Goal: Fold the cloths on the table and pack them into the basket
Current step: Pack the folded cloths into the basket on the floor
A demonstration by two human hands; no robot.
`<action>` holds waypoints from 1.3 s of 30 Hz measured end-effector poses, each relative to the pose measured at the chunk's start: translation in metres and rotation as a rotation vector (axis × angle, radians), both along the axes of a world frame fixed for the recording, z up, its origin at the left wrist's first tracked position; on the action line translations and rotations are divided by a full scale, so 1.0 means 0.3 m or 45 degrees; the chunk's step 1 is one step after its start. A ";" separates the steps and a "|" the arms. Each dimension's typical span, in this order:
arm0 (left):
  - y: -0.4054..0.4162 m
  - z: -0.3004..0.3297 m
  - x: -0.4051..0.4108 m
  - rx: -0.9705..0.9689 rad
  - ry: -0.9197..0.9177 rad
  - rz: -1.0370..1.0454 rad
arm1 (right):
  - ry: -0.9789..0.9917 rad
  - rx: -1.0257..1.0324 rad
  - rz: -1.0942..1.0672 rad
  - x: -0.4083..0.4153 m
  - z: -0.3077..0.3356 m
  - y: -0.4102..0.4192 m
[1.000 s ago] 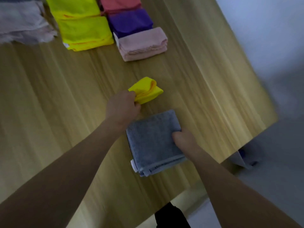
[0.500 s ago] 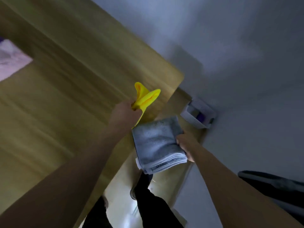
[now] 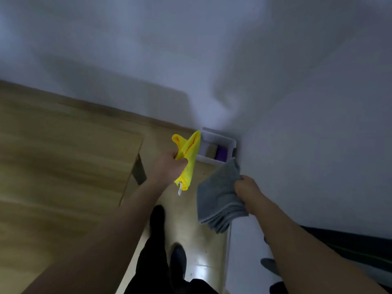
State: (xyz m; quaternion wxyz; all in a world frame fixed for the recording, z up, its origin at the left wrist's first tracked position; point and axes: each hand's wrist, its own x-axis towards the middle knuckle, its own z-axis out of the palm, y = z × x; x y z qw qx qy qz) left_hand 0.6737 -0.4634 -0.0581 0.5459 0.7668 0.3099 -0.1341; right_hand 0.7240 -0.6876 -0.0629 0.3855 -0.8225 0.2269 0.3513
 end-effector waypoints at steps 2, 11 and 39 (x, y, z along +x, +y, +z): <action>0.007 -0.032 0.107 -0.048 0.018 -0.036 | -0.005 0.009 -0.061 0.085 -0.015 0.001; -0.063 -0.083 0.602 -0.076 0.089 -0.126 | -0.053 0.036 -0.201 0.477 -0.079 -0.040; -0.303 -2.180 1.442 0.665 0.019 -0.606 | -0.254 0.123 -0.248 1.417 -1.960 -0.219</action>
